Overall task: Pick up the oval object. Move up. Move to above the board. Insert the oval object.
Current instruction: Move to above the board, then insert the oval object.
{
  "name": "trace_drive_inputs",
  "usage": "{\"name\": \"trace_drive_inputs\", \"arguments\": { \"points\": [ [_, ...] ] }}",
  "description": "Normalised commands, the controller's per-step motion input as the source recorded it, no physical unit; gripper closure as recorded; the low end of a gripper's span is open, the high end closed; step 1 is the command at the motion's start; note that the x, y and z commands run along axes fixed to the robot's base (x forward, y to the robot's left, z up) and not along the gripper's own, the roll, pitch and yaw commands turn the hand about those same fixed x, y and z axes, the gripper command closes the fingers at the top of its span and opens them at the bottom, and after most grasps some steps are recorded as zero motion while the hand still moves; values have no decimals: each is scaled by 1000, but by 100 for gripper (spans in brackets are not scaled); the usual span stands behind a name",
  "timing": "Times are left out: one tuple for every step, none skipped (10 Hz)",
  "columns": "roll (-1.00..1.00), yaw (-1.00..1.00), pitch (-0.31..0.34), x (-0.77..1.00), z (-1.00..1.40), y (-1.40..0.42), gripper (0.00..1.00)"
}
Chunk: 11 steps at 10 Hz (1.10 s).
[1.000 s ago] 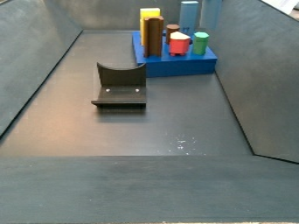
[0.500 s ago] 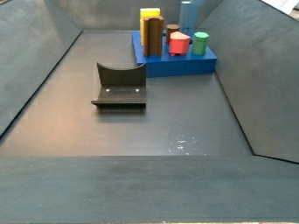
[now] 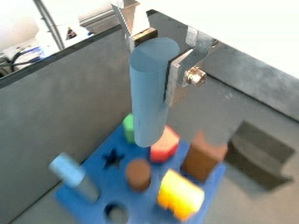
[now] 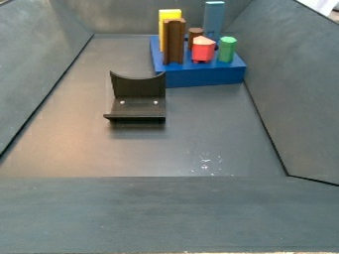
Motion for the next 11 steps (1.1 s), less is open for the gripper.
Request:
{"name": "trace_drive_inputs", "arguments": {
  "points": [
    [5,3,135,412,221,-756,100],
    [27,7,127,244,116,-373,100],
    [31,9,97,145,61,-183,100],
    [0,0,0,-29,0,0,100],
    [0,-251,0,0,0,-43,100],
    [0,-954,0,0,-66,-174,100],
    [0,-1000,0,0,-103,0,100],
    [0,-1000,-3,0,-97,0,100],
    [-10,-1000,-49,0,-266,0,100],
    [-49,-1000,-110,0,-446,-11,100],
    [-61,-997,-147,-11,-471,-34,100]
  ]
}}
